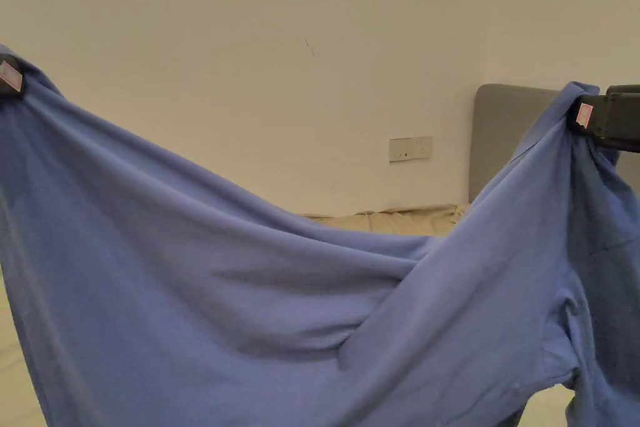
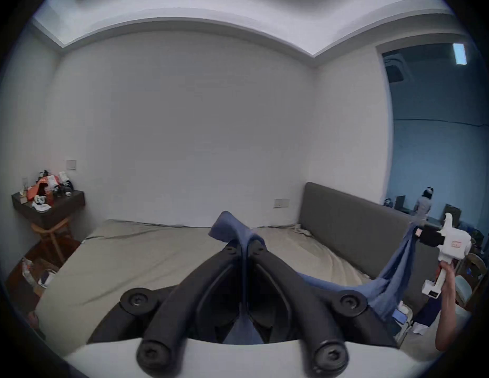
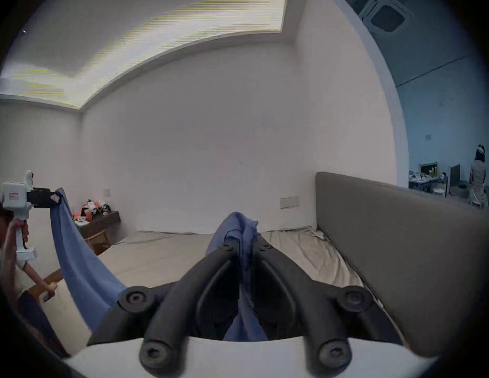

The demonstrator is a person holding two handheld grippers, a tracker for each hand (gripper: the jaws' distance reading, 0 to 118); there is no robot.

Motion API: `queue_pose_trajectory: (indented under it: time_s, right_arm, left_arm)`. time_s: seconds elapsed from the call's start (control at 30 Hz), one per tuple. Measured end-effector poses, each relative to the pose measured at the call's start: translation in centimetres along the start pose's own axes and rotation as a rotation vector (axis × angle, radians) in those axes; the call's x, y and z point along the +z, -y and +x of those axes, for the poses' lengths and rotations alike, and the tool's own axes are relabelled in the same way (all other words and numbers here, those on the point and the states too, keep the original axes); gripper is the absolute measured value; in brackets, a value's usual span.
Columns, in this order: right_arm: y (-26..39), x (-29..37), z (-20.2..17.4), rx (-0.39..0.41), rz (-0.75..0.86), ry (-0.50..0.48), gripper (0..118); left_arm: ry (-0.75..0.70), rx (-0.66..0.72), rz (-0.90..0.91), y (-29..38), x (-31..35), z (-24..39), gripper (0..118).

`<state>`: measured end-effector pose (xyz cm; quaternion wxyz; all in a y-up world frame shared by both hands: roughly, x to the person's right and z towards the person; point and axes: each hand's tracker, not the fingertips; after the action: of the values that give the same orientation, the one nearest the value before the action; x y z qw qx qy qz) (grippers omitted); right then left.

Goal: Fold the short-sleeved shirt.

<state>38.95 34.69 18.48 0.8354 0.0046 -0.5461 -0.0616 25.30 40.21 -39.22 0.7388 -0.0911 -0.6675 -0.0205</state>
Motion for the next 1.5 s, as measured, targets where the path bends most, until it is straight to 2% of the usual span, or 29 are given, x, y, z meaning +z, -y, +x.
queue_pose_trajectory:
  time_s: [0.13,0.27,0.37,0.47,0.6,0.7,0.83,0.93,1.07,1.2,1.27,1.5]
  right_arm:
    - [-3.3,-7.6,-1.5,0.020,0.005,0.019,8]
    - [-5.6,-15.4,-2.2,-0.029,-0.004,0.000,8]
    - [-5.9,-20.2,-2.6,0.012,-0.022,0.042,8]
    - [-3.9,-23.8,-2.1,0.021,-0.038,0.043,8]
    - [2.8,-27.4,-0.8,0.027,-0.136,0.055,8]
    - [11.4,-29.8,0.7,0.002,-0.254,0.036,8]
    - [23.6,-31.9,3.0,-0.035,-0.414,0.062,8]
    - [31.0,-31.7,4.5,-0.068,-0.532,0.088,8]
    - [35.2,-29.7,5.8,-0.070,-0.577,0.107,8]
    - [35.4,-25.9,6.3,-0.075,-0.569,0.104,8]
    - [35.1,-23.1,5.6,-0.001,-0.549,0.108,8]
    - [33.9,-11.3,4.6,0.024,-0.501,0.083,8]
  left_arm:
    - [-0.092,0.018,-0.001,-3.2,-5.6,-1.9,1]
    - [-0.149,0.019,0.021,-5.4,-10.6,-3.1,1]
    - [-0.200,0.022,0.010,-5.2,-13.9,-4.1,1]
    - [-0.232,0.013,-0.008,-2.1,-16.7,-5.5,1]
    - [-0.243,0.054,-0.119,5.4,-20.8,-8.2,1]
    - [-0.223,0.126,-0.279,14.2,-23.7,-10.0,1]
    - [-0.241,0.137,-0.465,25.7,-26.6,-10.7,1]
    - [-0.236,0.214,-0.574,31.9,-27.6,-10.7,1]
    - [-0.230,0.257,-0.598,35.2,-26.9,-10.5,1]
    - [-0.193,0.309,-0.573,35.6,-23.8,-10.5,1]
    - [-0.165,0.332,-0.549,35.5,-21.2,-10.2,1]
    - [-0.134,0.341,-0.490,34.0,-10.4,-9.6,1]
